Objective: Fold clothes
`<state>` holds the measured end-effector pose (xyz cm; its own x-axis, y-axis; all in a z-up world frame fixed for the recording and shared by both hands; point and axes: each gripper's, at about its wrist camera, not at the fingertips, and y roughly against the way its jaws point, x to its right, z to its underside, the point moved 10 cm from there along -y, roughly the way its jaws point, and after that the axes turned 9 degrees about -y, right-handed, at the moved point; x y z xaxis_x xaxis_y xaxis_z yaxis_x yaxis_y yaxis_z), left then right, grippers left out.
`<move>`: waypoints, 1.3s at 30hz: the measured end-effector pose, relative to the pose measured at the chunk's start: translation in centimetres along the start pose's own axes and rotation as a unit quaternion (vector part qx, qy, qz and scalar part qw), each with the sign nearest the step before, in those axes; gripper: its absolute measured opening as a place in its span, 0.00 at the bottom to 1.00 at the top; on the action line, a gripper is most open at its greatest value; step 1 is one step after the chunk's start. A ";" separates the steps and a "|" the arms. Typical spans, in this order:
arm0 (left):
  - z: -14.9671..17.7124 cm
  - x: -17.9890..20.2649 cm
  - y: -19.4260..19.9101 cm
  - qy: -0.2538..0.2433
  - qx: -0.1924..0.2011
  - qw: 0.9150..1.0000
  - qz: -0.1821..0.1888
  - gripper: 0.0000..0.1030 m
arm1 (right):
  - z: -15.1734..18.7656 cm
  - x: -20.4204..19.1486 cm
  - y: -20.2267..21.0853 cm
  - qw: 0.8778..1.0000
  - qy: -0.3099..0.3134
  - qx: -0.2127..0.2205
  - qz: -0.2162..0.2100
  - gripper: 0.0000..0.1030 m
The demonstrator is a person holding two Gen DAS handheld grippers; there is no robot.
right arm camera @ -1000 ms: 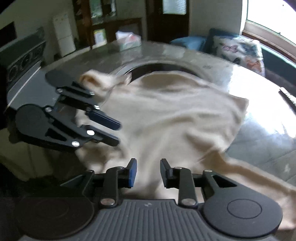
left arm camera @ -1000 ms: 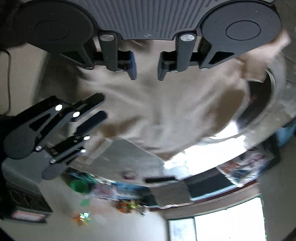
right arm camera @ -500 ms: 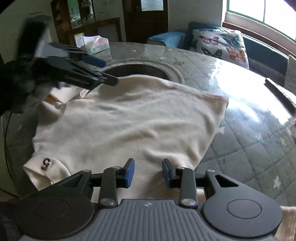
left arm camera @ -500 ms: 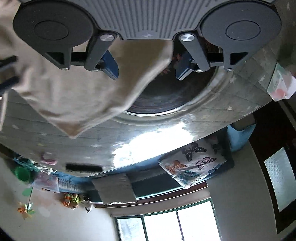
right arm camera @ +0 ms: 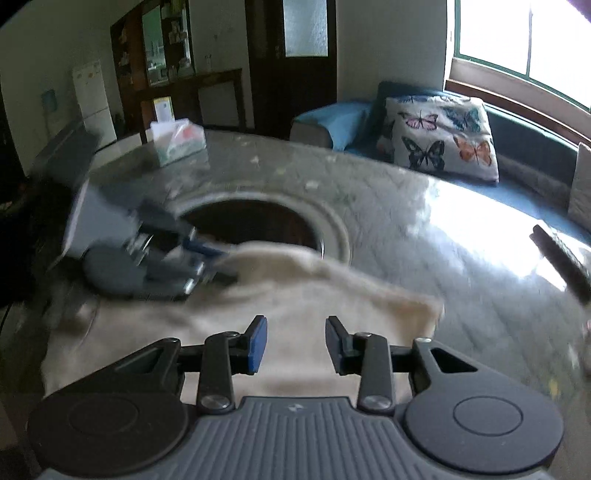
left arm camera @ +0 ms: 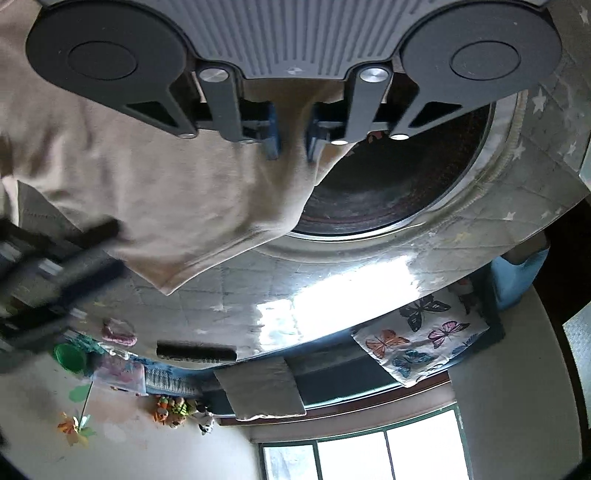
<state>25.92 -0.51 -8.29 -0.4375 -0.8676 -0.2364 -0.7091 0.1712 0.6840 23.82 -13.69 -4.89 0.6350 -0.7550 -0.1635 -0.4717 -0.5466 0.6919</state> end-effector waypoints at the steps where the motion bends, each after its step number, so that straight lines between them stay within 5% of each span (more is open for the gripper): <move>1: 0.0 0.3 0.2 0.001 0.002 1.000 0.004 0.11 | -0.9 0.0 -0.6 1.000 -0.002 0.003 -0.002 0.33; 8: 0.1 2.1 0.8 -0.004 0.008 1.000 0.016 0.12 | -5.1 -1.6 -6.5 1.000 -0.004 0.005 -0.018 0.33; 14: 0.1 2.4 1.4 -0.017 0.011 1.000 0.018 0.15 | -3.6 -2.3 -10.1 0.999 0.014 -0.034 -0.013 0.33; 17: -0.2 1.4 2.2 -0.006 0.019 1.000 0.017 0.31 | -2.1 -2.0 -9.6 0.998 0.030 -0.047 0.004 0.33; 24: -2.1 -1.7 2.2 0.026 0.027 0.999 -0.002 0.32 | 0.2 -1.0 -8.2 0.998 0.034 -0.046 0.016 0.33; 33: -2.3 -1.6 -1.3 0.052 -0.025 0.996 0.073 0.38 | 0.8 -0.4 -7.6 0.999 0.021 -0.034 0.002 0.33; 39: -1.0 -1.7 -1.8 0.078 -0.049 0.992 0.088 0.42 | 0.8 -0.4 -7.5 0.999 0.020 -0.028 -0.004 0.33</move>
<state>28.48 0.19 -8.38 -0.4528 -0.8916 -0.0033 -0.5692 0.2862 0.7708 26.58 -9.60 -10.60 0.6633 -0.7350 -0.1405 -0.4328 -0.5300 0.7292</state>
